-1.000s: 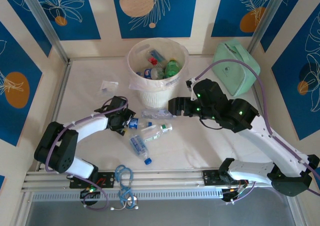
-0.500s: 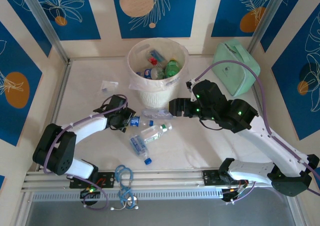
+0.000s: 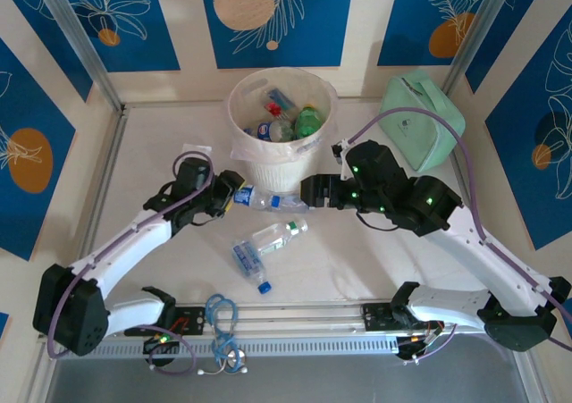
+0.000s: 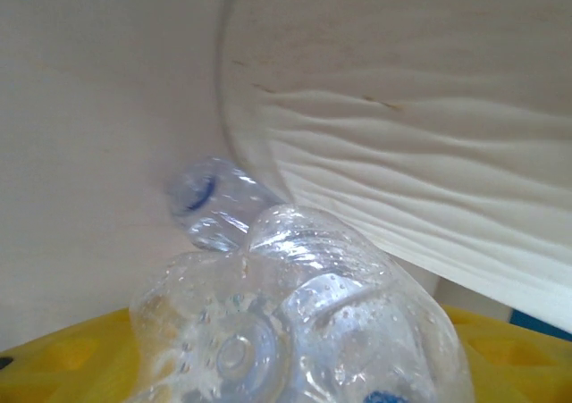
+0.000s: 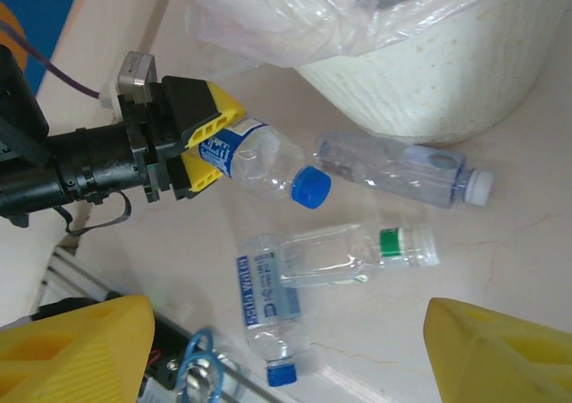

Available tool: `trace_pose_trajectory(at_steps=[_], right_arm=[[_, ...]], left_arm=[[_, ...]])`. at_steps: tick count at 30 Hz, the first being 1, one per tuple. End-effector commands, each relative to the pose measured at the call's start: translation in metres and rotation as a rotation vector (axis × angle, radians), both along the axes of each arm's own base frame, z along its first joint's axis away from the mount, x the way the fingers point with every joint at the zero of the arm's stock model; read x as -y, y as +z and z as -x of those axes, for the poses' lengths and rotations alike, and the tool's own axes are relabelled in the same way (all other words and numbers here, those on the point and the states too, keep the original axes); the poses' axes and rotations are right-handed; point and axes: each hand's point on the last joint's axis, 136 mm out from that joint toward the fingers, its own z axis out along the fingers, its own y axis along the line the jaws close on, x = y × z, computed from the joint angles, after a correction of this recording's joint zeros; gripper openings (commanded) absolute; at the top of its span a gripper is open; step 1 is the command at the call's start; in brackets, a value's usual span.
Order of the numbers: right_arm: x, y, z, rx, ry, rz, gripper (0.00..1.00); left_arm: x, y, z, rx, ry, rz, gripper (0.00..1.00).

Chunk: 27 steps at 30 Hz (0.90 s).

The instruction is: Put the plastic bottles in the bin

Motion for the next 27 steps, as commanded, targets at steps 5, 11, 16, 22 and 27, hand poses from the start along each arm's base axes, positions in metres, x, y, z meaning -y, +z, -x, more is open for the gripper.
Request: trace_pose_trajectory(at_steps=[5,11,16,22,27], right_arm=[[-0.014,0.036,0.006,-0.079,0.119,-0.284,0.81],[-0.021,0.029,0.01,-0.142,0.16,-0.303,0.89],[-0.017,0.027,0.008,-0.182,0.156,-0.341,0.87],[-0.018,0.039,0.008,-0.196,0.192,-0.43,0.82],[-0.02,0.047,0.007,-0.193,0.214,-0.472,0.72]], left_arm=[[0.04,0.09,0.0,0.29,-0.206,0.104,0.56],[0.067,0.161,-0.004,0.533,-0.321,0.272,0.54],[0.086,0.202,0.002,0.66,-0.438,0.371,0.54],[0.099,0.227,0.013,0.739,-0.524,0.449,0.54],[0.106,0.231,0.019,0.762,-0.551,0.485,0.55]])
